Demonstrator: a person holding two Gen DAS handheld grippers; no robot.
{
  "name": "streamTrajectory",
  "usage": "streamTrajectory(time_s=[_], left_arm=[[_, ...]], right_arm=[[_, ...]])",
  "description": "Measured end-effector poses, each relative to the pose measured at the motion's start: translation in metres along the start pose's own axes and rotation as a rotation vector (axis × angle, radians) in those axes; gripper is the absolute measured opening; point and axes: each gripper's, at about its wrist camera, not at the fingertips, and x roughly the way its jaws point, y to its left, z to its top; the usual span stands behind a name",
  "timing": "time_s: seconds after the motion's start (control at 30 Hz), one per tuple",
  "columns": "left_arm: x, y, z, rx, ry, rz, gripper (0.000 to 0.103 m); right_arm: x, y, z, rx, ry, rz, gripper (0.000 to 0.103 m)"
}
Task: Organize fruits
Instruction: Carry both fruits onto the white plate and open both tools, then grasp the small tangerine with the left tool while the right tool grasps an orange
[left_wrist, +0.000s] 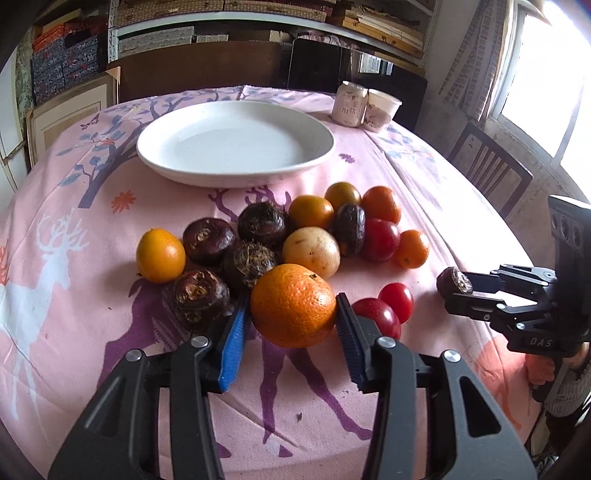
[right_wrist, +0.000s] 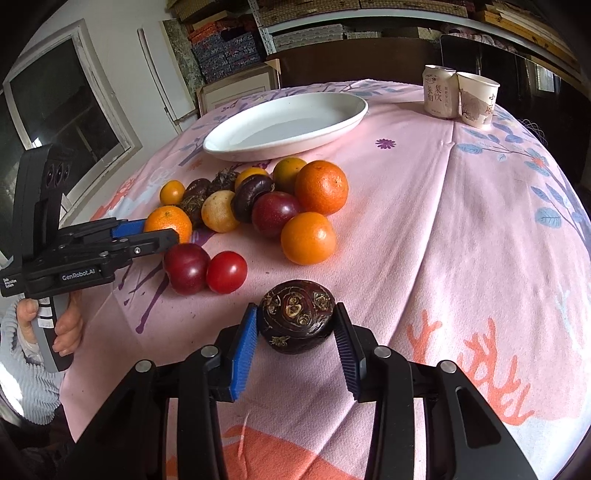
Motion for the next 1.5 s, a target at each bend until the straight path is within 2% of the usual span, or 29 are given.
streamTrajectory(time_s=[0.13,0.23,0.3,0.4,0.53,0.57,0.6,0.67,0.83,0.93,1.03,1.17,1.27,1.37,1.5], left_arm=[[-0.019,0.016,0.041,-0.029,-0.089,0.045,0.045],[-0.009,0.033,0.081,-0.08,-0.118,0.08,0.045],[0.008,0.046,0.103,-0.116,-0.11,0.083,0.045],[0.038,0.064,0.122,-0.179,-0.079,0.075,0.045],[0.064,0.078,0.119,-0.195,-0.043,0.073,0.047],[0.066,0.079,0.118,-0.185,-0.042,0.081,0.051],[0.066,0.08,0.118,-0.179,-0.047,0.089,0.06],[0.061,0.082,0.117,-0.171,-0.066,0.099,0.071],[0.042,0.089,0.111,-0.188,-0.099,0.108,0.072],[0.029,0.096,0.103,-0.199,-0.132,0.183,0.078],[0.015,0.107,0.091,-0.236,-0.154,0.218,0.082],[0.007,0.117,0.063,-0.285,-0.125,0.231,0.089],[0.005,0.121,0.043,-0.328,-0.089,0.219,0.09],[0.001,0.12,0.031,-0.343,-0.085,0.208,0.09],[-0.001,0.107,0.016,-0.312,-0.069,0.205,0.092]], right_arm=[[-0.015,0.006,0.05,0.014,-0.101,0.009,0.041],[-0.004,0.013,0.098,0.043,-0.146,0.036,0.041],[0.016,0.017,0.127,0.062,-0.148,0.05,0.041],[0.057,0.015,0.157,0.078,-0.113,0.026,0.041],[0.099,0.013,0.177,0.079,-0.062,0.001,0.042],[0.105,0.013,0.178,0.077,-0.051,-0.014,0.043],[0.109,0.012,0.177,0.072,-0.043,-0.02,0.049],[0.107,0.01,0.174,0.068,-0.058,-0.017,0.057],[0.084,0.007,0.168,0.077,-0.11,-0.006,0.057],[0.065,0.005,0.159,0.095,-0.146,-0.003,0.059],[0.048,-0.002,0.138,0.127,-0.183,-0.01,0.067],[0.028,-0.023,0.102,0.203,-0.208,-0.009,0.075],[0.018,-0.042,0.082,0.285,-0.22,0.002,0.081],[0.009,-0.056,0.071,0.357,-0.241,0.037,0.084],[0.008,-0.066,0.068,0.411,-0.251,0.037,0.087]])
